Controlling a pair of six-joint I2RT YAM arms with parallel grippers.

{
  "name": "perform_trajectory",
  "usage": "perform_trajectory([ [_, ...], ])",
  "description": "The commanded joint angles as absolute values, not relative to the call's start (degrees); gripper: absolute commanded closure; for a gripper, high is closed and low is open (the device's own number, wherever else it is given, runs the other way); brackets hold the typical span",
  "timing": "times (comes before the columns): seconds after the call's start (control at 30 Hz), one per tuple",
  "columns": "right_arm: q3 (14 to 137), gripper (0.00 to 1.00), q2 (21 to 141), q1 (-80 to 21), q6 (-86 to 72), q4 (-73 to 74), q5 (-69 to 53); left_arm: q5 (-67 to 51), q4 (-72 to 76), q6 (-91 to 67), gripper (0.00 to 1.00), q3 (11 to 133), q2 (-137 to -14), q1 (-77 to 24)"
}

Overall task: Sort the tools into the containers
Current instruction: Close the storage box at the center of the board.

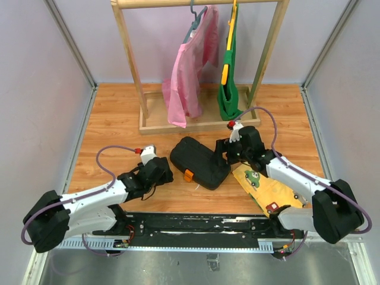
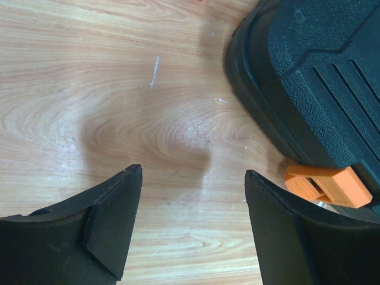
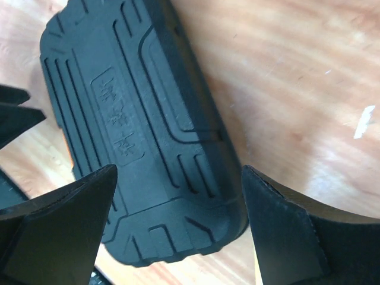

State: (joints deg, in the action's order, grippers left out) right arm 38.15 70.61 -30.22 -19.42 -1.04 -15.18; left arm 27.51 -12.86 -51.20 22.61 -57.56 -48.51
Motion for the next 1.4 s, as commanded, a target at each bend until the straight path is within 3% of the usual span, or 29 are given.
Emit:
perform_trajectory([
  [0.0,40.8,0.13,73.2,-28.9,-23.8,2.6,-26.7,26.2,-8.3,-48.7,0.26,25.4,-61.5,-47.9],
  [0.33,39.4,0.15,76.0,-29.0,-20.8,7.8,-27.0,28.8,-3.8,-43.1,0.25,31.1,-71.7,-46.2],
  [0.8,35.9,0.20,69.4,-31.1,-20.7,12.3,-34.0,27.6,0.4,-34.0,0.25,37.6,-77.1,-43.1],
  [1.13,38.2,0.15,62.0,-31.1,-19.2,18.3,-16.0,29.7,-6.3,-43.3,0.26,31.3,-64.0,-43.0],
  [1.37,39.5,0.14,66.8,-31.0,-18.3,15.7,-18.8,22.9,-6.3,-50.8,0.26,28.6,-57.2,-43.8],
])
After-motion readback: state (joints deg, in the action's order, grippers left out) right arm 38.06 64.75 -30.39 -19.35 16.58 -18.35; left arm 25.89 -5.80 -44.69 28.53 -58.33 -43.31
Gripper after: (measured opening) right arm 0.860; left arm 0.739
